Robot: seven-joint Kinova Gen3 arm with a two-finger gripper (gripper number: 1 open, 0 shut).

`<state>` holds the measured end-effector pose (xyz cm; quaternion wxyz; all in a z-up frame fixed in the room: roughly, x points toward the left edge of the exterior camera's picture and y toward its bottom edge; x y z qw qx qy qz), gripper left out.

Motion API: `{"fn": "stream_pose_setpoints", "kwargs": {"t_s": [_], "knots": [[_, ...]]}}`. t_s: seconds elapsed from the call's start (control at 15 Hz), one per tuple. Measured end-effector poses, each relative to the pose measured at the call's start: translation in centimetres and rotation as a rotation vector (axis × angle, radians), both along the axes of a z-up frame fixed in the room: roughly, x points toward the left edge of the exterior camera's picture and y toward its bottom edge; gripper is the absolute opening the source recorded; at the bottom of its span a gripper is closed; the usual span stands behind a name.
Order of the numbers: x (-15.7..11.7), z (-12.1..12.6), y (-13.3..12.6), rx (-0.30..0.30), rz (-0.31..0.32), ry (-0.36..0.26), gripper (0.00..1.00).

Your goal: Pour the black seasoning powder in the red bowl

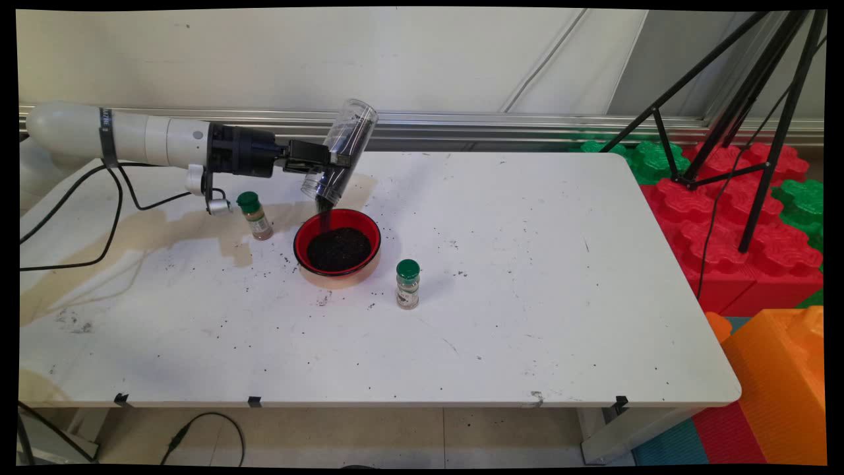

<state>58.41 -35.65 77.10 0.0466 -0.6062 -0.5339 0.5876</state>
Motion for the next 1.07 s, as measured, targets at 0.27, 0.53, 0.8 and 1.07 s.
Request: {"fn": "stream_pose_setpoints", "kwargs": {"t_s": [0.27,0.53,0.8,1.07], "knots": [[-0.04,0.07,0.16,-0.017,-0.010,-0.009,0.00],[-0.14,0.10,0.32,-0.030,-0.019,-0.016,0.00],[-0.27,0.11,0.49,-0.038,-0.027,-0.020,0.00],[-0.43,0.12,0.59,-0.044,-0.034,-0.023,0.00]]}}
